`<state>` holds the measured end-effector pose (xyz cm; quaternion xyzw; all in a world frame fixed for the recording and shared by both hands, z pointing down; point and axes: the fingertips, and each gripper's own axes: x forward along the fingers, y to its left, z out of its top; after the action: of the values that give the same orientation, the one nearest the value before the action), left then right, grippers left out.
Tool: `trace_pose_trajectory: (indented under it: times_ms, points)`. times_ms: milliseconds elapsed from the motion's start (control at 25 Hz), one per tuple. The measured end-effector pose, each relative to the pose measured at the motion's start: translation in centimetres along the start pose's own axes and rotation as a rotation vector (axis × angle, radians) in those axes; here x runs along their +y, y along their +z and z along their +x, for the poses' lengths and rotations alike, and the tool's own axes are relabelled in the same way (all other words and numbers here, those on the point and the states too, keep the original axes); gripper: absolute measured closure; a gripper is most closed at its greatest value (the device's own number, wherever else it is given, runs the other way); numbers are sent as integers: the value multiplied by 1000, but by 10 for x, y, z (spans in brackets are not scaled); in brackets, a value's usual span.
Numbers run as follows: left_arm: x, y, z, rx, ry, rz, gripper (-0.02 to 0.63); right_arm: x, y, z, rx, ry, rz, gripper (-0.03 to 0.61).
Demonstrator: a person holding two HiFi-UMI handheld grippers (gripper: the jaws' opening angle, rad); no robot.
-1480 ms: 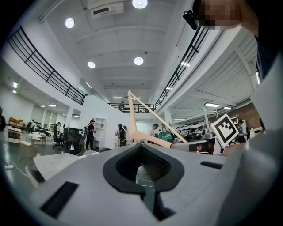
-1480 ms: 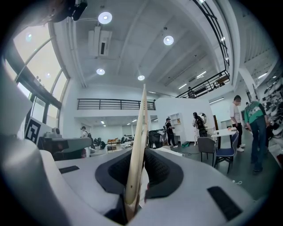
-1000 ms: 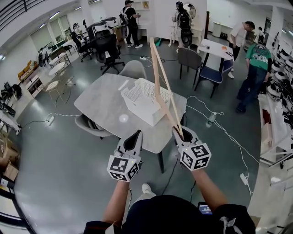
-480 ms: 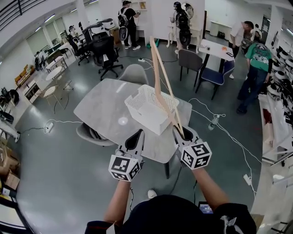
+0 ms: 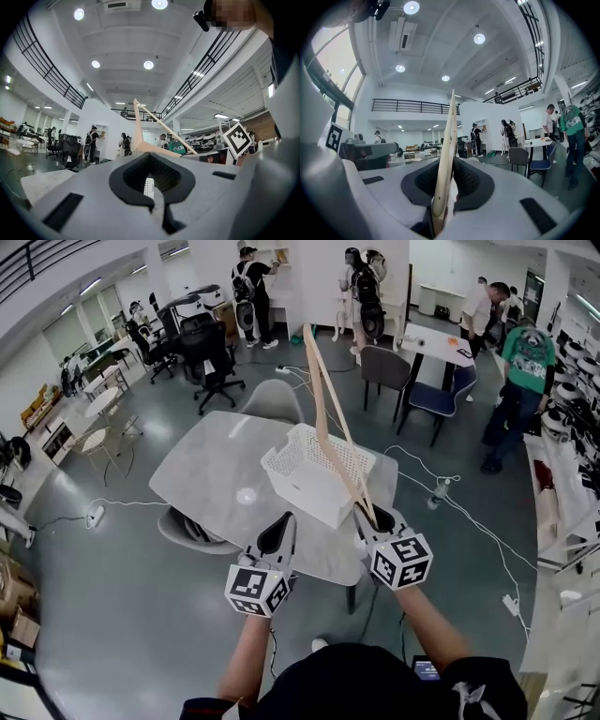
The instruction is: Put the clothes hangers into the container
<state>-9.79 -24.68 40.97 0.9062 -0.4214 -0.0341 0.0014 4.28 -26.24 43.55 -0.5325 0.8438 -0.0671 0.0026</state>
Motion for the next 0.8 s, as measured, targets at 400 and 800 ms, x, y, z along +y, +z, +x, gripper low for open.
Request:
trace_pose_trajectory:
  times_ms: [400, 800]
  points:
    - [23, -7, -10, -6, 1, -30, 609, 12, -11, 13, 29, -17, -2, 512]
    - [28, -13, -1, 6, 2, -34, 609, 3, -15, 24, 40, -23, 4, 512]
